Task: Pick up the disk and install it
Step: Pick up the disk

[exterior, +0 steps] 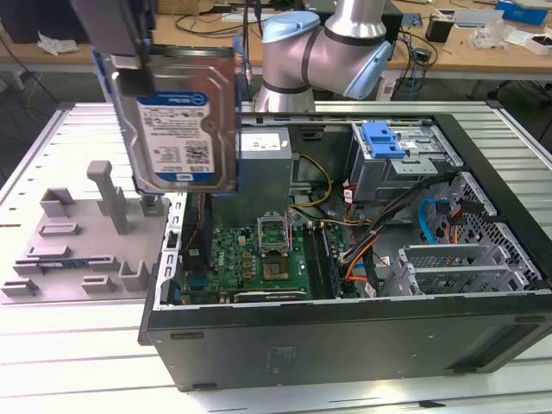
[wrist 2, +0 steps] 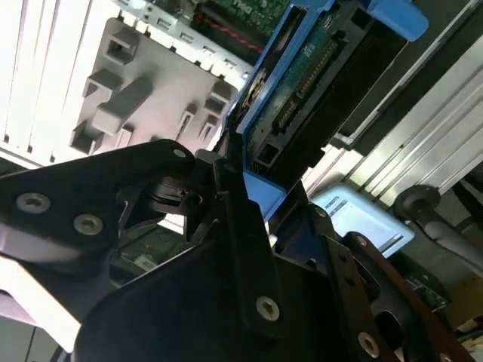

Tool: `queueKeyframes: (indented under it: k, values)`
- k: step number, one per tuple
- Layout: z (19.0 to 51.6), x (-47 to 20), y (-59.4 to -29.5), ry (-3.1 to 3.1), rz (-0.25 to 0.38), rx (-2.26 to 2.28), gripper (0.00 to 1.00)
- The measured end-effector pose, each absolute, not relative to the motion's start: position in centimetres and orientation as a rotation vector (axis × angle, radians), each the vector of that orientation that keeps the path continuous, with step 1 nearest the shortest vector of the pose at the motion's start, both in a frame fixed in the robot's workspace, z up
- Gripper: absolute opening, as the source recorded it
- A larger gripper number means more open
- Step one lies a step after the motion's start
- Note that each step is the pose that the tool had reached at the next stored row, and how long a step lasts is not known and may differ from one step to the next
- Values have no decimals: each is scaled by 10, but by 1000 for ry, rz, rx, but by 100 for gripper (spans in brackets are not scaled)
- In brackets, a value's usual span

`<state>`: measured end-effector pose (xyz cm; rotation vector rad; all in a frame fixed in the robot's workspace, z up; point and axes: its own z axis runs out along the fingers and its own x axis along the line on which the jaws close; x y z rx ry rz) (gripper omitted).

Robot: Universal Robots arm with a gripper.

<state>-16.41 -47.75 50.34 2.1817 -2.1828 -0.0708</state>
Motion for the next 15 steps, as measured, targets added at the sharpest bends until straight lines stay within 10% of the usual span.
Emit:
queueKeyframes:
  k: [15]
  values:
    - [505, -87, -509, -2179, -79, 2178, 36]
